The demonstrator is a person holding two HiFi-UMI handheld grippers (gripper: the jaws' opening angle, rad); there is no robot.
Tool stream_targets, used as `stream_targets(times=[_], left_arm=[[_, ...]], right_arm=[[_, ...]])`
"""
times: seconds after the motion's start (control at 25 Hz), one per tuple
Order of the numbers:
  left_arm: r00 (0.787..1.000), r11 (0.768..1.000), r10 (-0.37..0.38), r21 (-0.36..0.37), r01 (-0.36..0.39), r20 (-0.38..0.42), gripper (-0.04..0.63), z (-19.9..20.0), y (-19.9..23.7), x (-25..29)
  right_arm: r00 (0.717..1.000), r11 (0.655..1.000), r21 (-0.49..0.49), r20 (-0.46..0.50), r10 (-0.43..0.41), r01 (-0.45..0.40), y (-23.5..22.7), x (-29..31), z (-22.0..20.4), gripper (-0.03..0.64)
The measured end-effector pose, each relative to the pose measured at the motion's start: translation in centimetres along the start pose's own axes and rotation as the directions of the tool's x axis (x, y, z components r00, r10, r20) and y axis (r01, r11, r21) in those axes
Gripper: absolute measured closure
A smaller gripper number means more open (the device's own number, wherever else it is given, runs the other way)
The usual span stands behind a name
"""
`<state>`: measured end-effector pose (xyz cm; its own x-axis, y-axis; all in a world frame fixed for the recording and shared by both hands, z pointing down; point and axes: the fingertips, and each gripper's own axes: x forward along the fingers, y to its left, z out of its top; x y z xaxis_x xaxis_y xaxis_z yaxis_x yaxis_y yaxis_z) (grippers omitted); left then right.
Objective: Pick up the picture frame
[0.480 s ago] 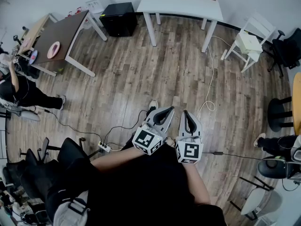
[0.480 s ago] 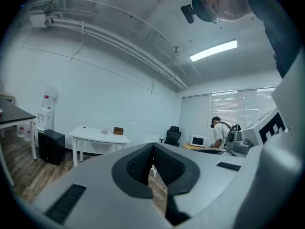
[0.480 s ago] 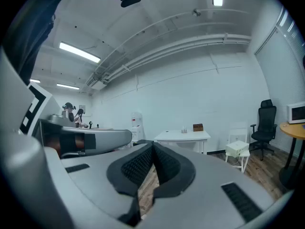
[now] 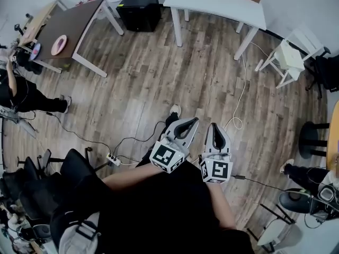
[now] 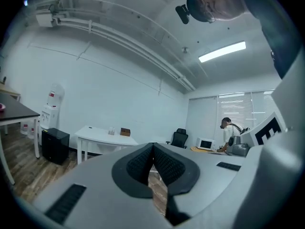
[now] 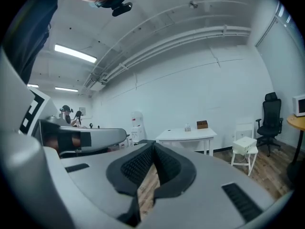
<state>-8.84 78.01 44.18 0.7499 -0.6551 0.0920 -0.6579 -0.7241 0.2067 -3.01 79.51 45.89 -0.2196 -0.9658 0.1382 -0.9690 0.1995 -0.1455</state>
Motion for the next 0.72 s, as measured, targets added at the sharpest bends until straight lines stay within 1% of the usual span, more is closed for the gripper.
stream_targets(times=[0.2, 0.36, 0.52, 0.64, 0.72], left_arm=[[1.0, 1.0, -0.014, -0.027, 0.014, 0.002, 0.589, 1.4, 5.7, 5.7], [0.999, 0.998, -0.049, -0.039, 0.05, 0.012, 0.589, 3.4, 11.1, 11.0], [0.998, 0.997, -0.066, -0.045, 0.066, -0.004, 0.589, 5.7, 17.0, 15.3], [0.999, 0.997, -0.051, -0.067, 0.05, -0.013, 0.589, 7.0, 22.3, 17.5], [1.0, 0.997, -0.023, -0.08, 0.023, 0.005, 0.589, 7.7, 25.9, 18.7]], right_arm=[[1.0, 1.0, -0.022, -0.023, 0.006, -0.007, -1.4, 7.2, 1.2, 0.581], [0.999, 0.998, -0.053, -0.05, -0.02, 0.018, -2.8, 14.5, 2.6, 0.581], [0.995, 0.995, -0.094, -0.096, -0.035, 0.026, -4.0, 22.0, 4.1, 0.581], [0.992, 0.996, -0.082, -0.122, -0.038, 0.028, -4.4, 27.9, 4.6, 0.581], [0.989, 0.998, -0.049, -0.144, -0.034, 0.027, -4.5, 31.9, 4.9, 0.581]])
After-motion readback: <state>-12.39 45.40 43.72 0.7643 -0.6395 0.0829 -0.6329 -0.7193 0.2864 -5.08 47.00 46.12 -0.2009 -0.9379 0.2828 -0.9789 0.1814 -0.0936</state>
